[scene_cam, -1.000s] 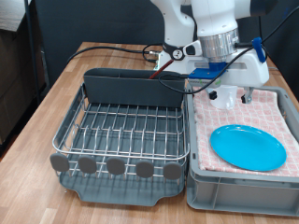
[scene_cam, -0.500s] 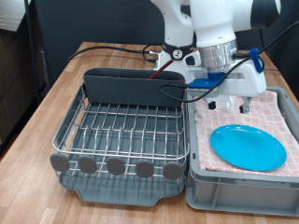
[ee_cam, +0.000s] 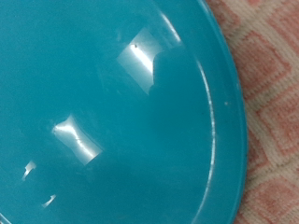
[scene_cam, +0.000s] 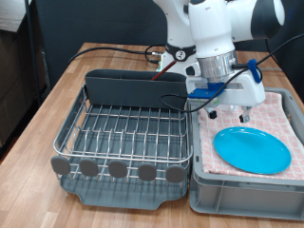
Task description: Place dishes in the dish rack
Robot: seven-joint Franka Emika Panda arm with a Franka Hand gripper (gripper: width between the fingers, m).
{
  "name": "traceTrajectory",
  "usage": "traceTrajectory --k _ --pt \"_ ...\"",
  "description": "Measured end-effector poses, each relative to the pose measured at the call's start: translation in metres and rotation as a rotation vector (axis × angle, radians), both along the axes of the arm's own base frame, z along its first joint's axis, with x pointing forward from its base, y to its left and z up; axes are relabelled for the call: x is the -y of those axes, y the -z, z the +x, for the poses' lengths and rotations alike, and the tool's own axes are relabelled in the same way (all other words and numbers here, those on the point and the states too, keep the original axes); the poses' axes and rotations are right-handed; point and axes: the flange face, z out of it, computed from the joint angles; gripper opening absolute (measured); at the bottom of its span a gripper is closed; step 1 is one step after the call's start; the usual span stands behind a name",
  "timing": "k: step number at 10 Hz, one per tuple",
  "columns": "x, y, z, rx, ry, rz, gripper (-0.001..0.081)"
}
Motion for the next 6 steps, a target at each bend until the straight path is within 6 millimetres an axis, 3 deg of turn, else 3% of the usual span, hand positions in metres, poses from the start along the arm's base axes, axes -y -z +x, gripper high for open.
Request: traceTrajectory --k 6 --pt "0.001 0.016 0.002 0.010 -0.019 0.007 0.0803"
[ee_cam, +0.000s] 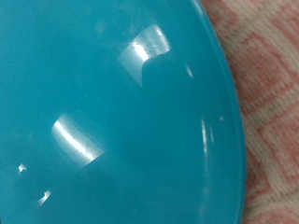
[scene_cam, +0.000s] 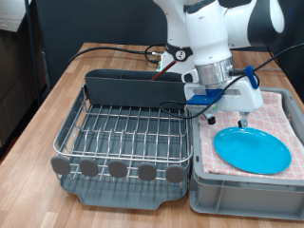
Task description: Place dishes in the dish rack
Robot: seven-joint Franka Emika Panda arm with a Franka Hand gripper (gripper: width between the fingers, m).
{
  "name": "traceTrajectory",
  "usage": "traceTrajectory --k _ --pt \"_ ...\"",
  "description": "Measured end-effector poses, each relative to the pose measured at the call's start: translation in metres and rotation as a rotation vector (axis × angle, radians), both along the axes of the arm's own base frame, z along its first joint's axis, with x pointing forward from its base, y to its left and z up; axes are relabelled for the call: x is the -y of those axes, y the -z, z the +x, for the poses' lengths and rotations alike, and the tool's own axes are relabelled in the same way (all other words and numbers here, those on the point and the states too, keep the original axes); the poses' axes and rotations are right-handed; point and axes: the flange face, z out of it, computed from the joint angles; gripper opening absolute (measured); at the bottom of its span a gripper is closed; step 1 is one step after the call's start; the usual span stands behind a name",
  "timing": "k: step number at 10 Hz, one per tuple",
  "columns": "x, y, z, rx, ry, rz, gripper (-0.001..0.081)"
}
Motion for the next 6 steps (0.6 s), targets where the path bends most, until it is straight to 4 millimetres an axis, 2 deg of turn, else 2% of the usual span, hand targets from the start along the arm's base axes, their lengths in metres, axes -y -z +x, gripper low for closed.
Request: traceTrajectory --k 6 --pt "-0.0052 0.0070 0.0106 0.007 -0.001 0.010 0.0803"
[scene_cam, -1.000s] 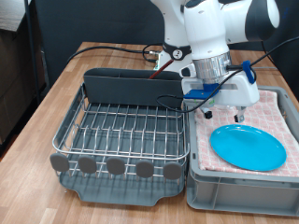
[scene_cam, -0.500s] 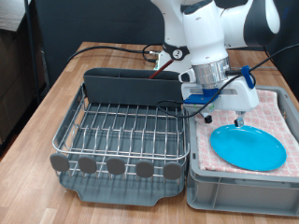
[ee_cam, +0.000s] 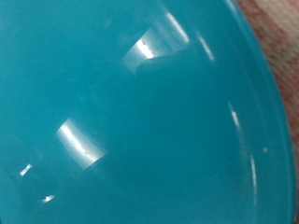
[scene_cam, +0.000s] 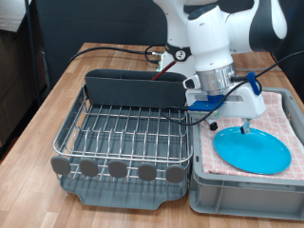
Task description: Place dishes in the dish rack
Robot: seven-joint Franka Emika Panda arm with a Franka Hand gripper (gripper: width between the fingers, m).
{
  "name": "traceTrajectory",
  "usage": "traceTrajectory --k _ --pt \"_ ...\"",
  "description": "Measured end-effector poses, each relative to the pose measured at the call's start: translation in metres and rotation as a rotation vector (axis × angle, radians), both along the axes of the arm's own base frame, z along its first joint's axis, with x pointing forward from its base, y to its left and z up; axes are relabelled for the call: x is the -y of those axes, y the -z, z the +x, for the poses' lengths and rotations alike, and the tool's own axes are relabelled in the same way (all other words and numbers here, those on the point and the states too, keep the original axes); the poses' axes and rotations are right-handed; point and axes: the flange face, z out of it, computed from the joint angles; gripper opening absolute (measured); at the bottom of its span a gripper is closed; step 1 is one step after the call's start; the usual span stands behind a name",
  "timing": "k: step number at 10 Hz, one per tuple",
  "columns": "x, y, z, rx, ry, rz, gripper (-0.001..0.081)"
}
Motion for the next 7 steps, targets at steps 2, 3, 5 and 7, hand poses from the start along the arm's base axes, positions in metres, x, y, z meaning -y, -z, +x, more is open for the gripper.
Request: traceTrajectory --k 2,3,5,7 --pt "-0.0029 -0.0003 0.0021 0.003 -0.004 0.002 0.0803" --pt "-0.0042 -0.0003 0.0032 0.004 -0.006 0.003 0.0803" --pt "-0.0066 -0.0003 0.0056 0.007 -0.009 0.005 0.0803" --pt "-0.0087 0.0002 0.0065 0.008 -0.011 0.005 0.0803"
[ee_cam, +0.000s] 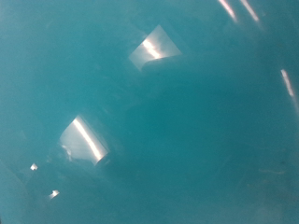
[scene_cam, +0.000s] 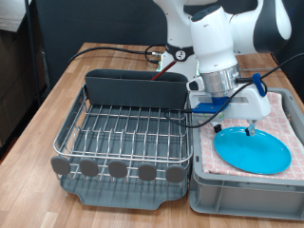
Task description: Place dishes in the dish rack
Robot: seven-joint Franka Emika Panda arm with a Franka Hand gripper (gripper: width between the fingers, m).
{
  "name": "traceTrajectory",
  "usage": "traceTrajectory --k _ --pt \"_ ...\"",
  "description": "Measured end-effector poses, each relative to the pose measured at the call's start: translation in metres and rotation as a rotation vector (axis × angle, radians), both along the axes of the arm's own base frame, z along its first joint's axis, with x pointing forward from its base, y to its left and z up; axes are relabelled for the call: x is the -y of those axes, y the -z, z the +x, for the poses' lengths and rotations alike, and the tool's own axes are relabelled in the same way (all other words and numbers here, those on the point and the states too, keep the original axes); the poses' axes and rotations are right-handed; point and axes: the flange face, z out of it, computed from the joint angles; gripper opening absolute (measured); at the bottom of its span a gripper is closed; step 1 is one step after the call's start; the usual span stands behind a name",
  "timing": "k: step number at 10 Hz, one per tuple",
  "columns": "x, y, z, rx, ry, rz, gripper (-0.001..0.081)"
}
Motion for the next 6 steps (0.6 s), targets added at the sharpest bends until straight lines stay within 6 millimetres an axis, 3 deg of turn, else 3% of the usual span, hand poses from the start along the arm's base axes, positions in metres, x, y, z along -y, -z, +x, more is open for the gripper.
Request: traceTrajectory --k 3,4,5,6 --pt "-0.0020 0.0011 0.0005 0.000 0.002 0.001 0.0803" --pt "-0.0020 0.0011 0.0005 0.000 0.004 0.001 0.0618" --pt "-0.0019 0.0011 0.0005 0.000 0.005 0.001 0.0618" --pt "-0.0019 0.0011 0.0006 0.000 0.007 0.001 0.0449"
